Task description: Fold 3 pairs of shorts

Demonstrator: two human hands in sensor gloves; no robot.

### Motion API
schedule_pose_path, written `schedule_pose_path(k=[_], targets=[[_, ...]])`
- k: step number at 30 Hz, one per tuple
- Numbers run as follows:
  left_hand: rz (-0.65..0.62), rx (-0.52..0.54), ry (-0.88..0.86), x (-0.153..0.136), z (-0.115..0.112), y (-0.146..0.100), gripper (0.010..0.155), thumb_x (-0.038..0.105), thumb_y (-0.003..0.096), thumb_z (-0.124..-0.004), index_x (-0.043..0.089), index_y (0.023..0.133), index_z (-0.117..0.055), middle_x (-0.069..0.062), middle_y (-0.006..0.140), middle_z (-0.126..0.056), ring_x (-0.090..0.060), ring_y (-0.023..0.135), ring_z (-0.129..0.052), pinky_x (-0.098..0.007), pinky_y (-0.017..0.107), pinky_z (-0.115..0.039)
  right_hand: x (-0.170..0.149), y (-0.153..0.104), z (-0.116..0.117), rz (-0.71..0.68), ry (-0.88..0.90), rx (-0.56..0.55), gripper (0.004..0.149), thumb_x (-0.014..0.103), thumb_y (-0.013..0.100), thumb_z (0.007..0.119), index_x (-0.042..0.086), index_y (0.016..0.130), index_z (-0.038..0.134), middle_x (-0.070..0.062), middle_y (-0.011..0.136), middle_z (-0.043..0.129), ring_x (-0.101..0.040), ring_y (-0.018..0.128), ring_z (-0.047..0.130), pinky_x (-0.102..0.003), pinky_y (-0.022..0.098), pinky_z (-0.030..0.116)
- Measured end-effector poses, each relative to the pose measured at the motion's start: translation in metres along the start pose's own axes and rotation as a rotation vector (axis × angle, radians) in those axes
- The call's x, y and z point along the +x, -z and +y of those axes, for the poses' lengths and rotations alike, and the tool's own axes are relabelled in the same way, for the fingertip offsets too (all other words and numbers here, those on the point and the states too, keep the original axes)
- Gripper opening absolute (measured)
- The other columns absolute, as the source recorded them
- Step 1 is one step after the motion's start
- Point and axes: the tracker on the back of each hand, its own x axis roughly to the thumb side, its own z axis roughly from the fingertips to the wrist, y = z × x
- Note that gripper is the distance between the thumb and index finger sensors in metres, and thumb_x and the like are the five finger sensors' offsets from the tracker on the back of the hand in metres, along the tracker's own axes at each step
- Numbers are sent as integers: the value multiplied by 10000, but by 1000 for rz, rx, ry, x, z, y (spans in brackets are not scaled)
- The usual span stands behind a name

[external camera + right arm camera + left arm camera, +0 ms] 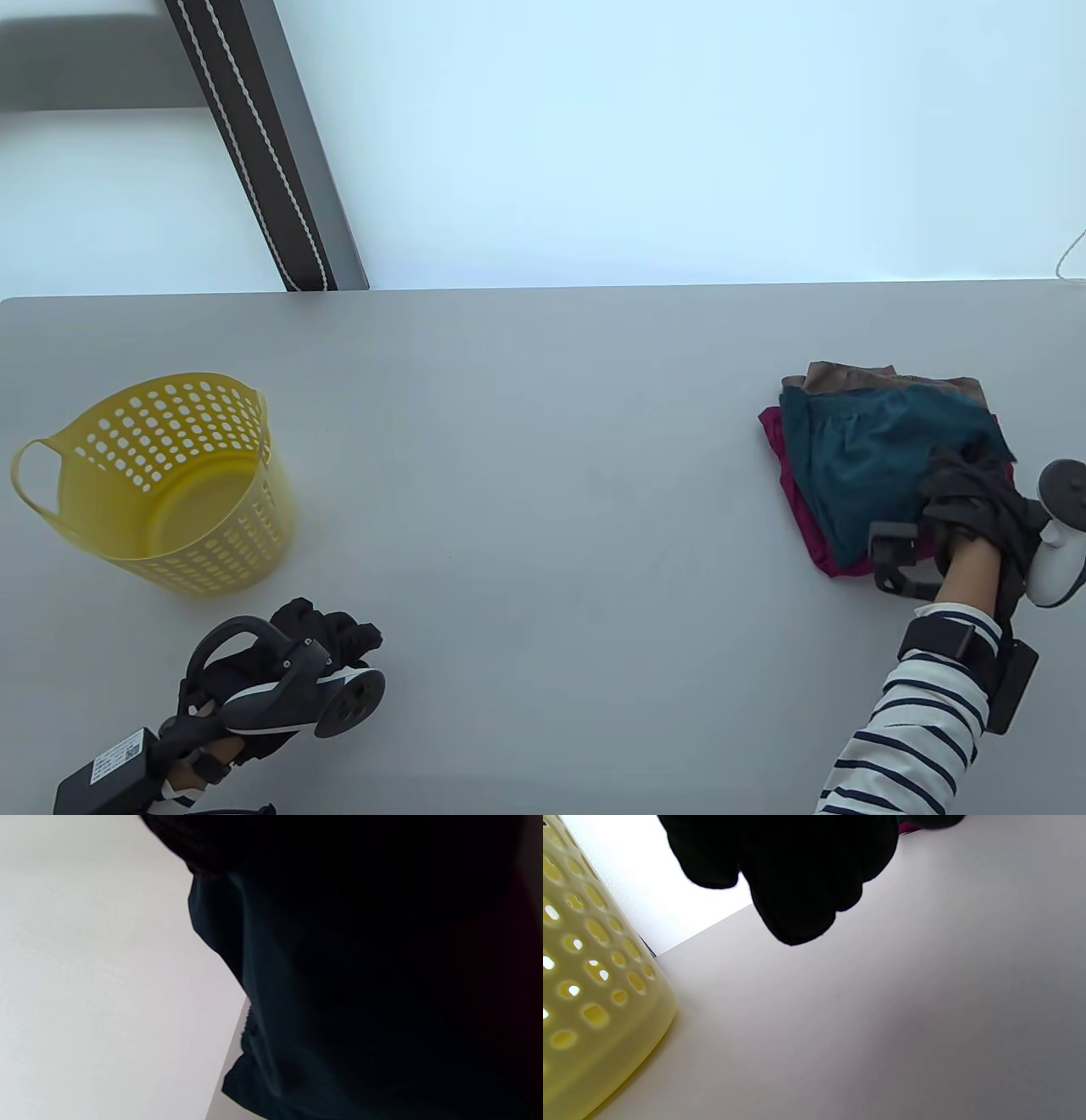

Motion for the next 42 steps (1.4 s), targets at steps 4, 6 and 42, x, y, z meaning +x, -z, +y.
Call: schedule_pose_path(k=[4, 6, 42], targets=[[-5, -8, 0, 0, -1, 1, 519, 493, 478, -571, 270, 938, -665, 47, 879, -895, -103, 668, -1045, -459, 674, -791, -45, 3, -4, 211, -353, 146, 588, 390, 529, 615, -95, 861, 601, -422, 721, 772, -516, 524, 954, -548, 341, 812], [-7, -13, -1, 0, -1, 2, 520, 493, 479, -570, 270, 940, -663, 47, 881, -893, -105, 669, -1044, -459, 674, -791, -55, 2, -2, 241, -388, 215, 618, 412, 531, 595, -110, 860, 615, -413, 690, 803, -487, 485, 986, -528, 311, 833], [158, 494, 60, -25, 35, 20, 985, 664, 438, -297, -24, 1030, 84, -323, 1181, -329, -479, 1056, -672, -643, 741, -632, 43, -219, 186, -1619, -1228, -184, 728, 539, 478, 576, 152, 1059, 370, -197, 1115, 391, -458, 1031, 509, -569, 735, 475]])
